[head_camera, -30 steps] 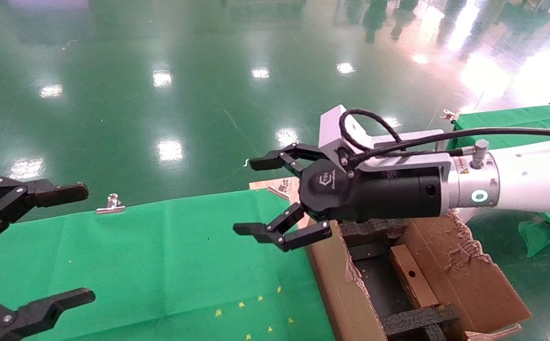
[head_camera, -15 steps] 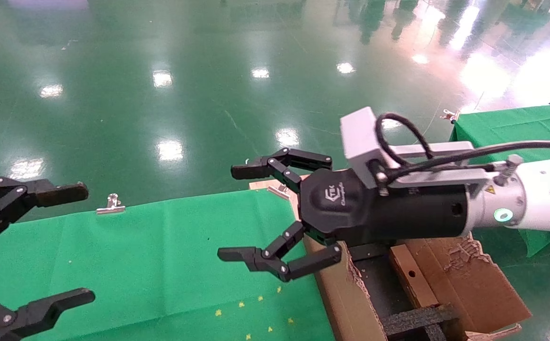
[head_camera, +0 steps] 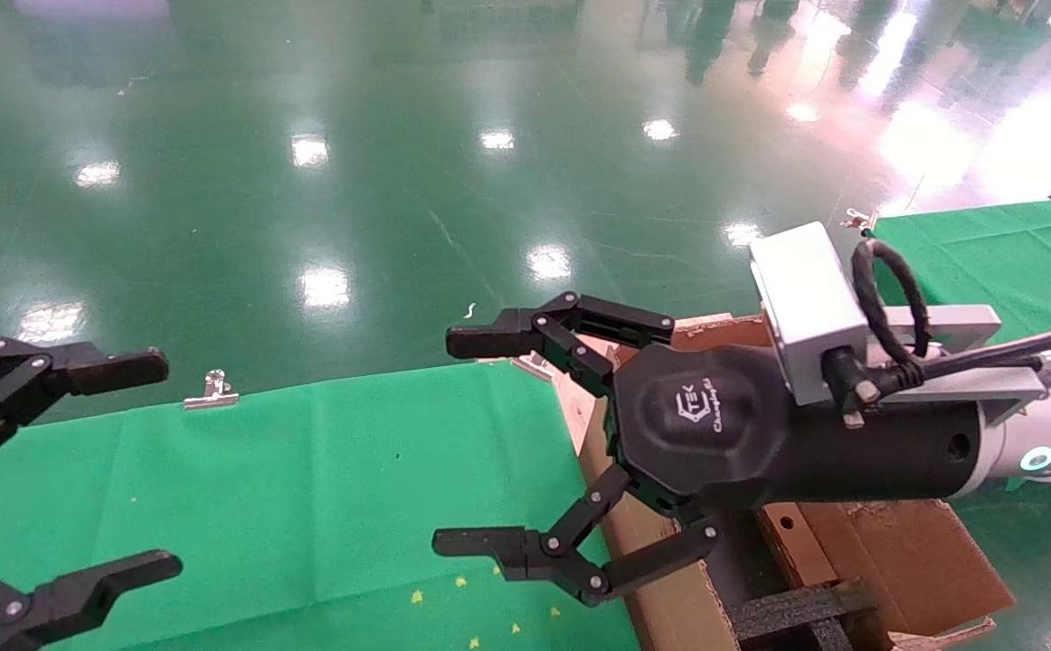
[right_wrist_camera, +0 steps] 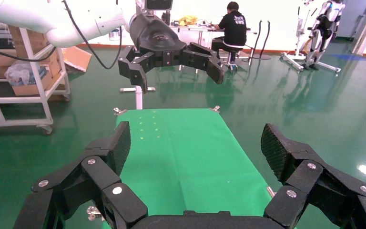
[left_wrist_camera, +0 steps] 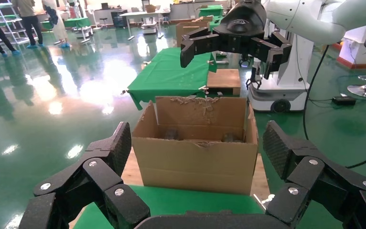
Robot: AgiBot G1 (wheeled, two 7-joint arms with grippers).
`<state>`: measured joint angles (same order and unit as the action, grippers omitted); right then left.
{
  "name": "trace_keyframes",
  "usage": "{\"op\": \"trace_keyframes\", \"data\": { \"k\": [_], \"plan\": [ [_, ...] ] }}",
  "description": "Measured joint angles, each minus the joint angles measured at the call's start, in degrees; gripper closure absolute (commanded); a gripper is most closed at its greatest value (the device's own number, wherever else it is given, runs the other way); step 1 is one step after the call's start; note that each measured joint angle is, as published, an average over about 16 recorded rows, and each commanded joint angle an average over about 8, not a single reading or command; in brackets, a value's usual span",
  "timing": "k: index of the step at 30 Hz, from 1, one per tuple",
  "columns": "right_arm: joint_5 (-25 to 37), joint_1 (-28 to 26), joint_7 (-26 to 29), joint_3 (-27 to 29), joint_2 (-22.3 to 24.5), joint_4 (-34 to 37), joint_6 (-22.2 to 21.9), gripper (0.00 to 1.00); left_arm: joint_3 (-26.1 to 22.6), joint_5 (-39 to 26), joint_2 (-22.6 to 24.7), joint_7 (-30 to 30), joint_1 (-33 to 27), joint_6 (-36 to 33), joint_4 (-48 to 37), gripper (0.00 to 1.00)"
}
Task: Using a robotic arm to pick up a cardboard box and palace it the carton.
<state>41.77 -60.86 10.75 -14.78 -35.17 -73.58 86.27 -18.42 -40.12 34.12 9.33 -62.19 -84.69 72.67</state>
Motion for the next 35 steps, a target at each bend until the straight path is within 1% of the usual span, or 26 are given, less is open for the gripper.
{"op": "trace_keyframes", "data": {
  "k": [5, 35],
  "plan": [
    [-0.09, 0.52, -0.01, 0.84, -0.13, -0.04, 0.44, 0.00, 0.00, 0.00, 0.00, 0.00, 0.00, 0.01, -0.01, 0.00],
    [0.07, -0.61, 0.01, -1.10, 0.13, 0.02, -0.53, 0.00, 0.00, 0.00, 0.00, 0.00, 0.00, 0.01, -0.01, 0.00]
  ]
}}
